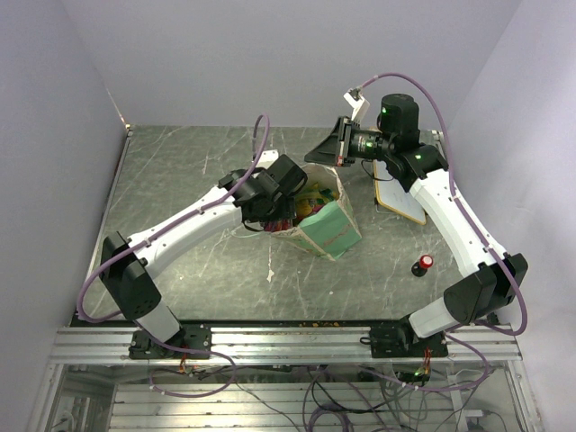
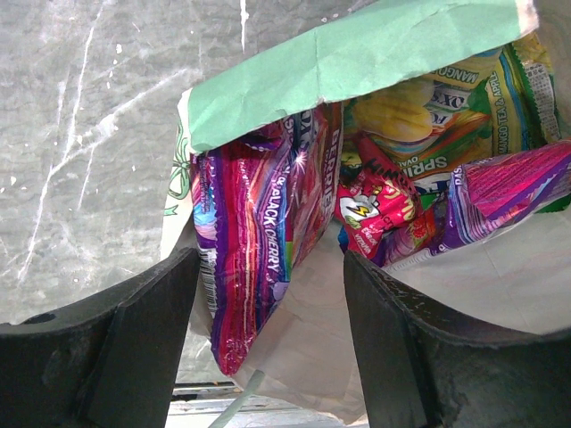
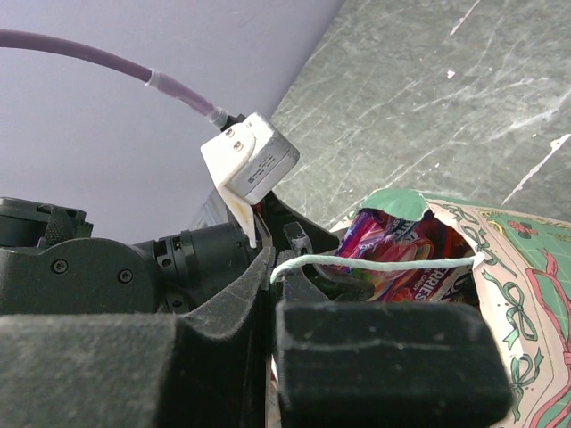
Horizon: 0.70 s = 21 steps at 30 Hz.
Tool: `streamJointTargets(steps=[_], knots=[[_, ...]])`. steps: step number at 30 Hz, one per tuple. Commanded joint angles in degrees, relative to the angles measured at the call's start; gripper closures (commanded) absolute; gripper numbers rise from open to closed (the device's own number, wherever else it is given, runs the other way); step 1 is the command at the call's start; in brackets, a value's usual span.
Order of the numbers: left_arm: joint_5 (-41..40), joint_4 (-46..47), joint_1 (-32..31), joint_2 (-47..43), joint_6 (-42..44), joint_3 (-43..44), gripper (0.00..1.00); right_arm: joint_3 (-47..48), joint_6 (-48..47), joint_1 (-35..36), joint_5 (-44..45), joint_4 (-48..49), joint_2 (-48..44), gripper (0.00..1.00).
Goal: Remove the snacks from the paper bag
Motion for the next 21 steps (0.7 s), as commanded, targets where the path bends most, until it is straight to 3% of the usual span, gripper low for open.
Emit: streamJointTargets(steps=[1,7,14,21], knots=[[-1.9,-0.3,0.7,0.1,1.1,0.4,0.24,-0.7,0.2,0.1,-0.9,1.4,-0.7,1.0],[-2.6,0.4,1.1,1.1,1.8,-0.5,0.26,-1.0,0.5,0.2,-1.1,1.6,-0.7,1.0],[-0.8,2.5,1.4,3.4,4.0,0.2,0.35,-1.3,0.9,0.1,-1.4,2.0,-0.7,1.0],[2.8,5.1,1.4,1.9,7.0,1.5,0.7,-0.9,-0.2,0.4,-1.0,1.4,-1.0,1.0]])
